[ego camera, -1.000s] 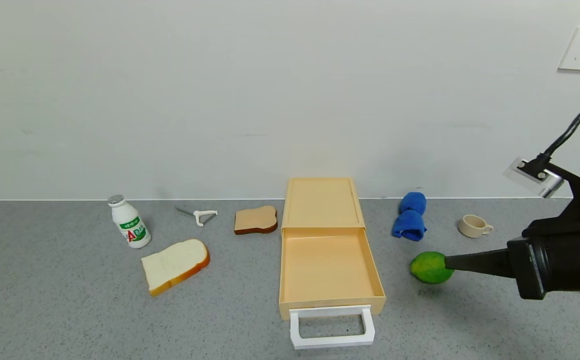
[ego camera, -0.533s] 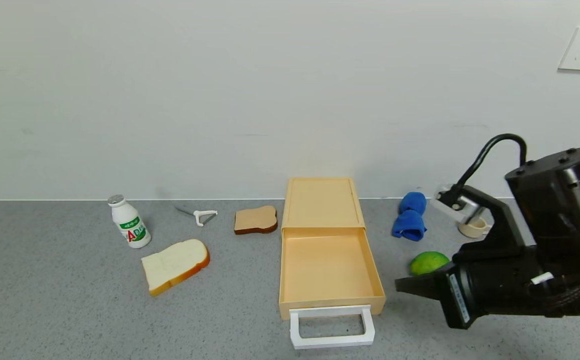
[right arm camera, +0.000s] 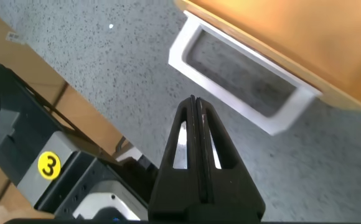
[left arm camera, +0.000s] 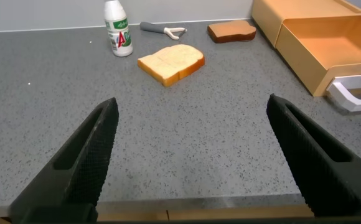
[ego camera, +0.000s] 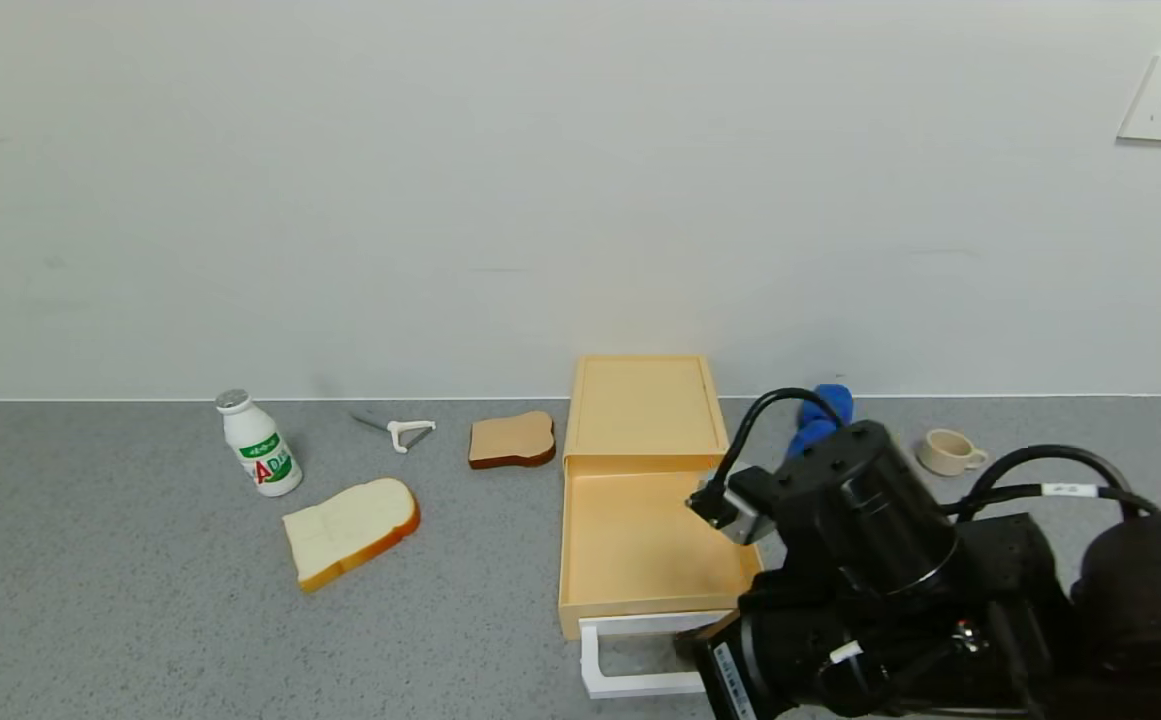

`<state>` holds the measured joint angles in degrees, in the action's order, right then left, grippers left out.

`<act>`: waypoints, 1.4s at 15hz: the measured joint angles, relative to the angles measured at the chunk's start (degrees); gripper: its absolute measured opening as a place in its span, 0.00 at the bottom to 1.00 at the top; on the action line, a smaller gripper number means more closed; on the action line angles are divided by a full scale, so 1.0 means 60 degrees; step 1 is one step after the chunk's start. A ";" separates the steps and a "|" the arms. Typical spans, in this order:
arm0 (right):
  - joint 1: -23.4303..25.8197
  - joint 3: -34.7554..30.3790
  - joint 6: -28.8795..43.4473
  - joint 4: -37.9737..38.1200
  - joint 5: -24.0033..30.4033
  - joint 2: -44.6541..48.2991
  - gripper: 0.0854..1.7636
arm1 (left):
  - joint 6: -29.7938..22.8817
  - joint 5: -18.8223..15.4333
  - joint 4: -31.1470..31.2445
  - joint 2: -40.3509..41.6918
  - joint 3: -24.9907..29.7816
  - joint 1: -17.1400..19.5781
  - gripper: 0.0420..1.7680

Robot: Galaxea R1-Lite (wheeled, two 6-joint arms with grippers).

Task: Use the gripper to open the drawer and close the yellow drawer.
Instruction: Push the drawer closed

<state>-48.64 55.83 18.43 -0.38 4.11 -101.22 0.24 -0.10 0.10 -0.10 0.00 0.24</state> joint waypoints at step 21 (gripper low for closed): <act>-0.0512 0.1609 0.0498 -0.0502 -0.1497 -0.3040 0.02 | 0.0000 0.0004 0.0000 0.0000 0.0000 0.0000 0.97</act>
<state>-51.71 65.49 21.42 -3.39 -4.88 -119.46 0.24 -0.07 0.10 -0.10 0.00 0.24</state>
